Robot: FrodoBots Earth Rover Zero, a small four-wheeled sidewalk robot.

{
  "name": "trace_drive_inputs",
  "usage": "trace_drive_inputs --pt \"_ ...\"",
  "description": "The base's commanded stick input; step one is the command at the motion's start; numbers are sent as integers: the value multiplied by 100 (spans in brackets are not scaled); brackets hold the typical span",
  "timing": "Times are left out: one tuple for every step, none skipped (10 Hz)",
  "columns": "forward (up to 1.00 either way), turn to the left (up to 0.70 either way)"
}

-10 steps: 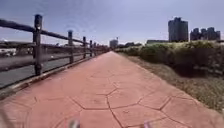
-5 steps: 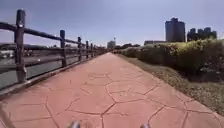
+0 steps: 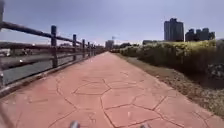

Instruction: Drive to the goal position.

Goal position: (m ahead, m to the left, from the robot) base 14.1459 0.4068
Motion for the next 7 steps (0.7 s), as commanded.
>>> trace_drive_inputs --pt "85 0" --pt "85 0" --pt "85 0" --pt "85 0" --pt "85 0" --pt "85 0" --pt "85 0"
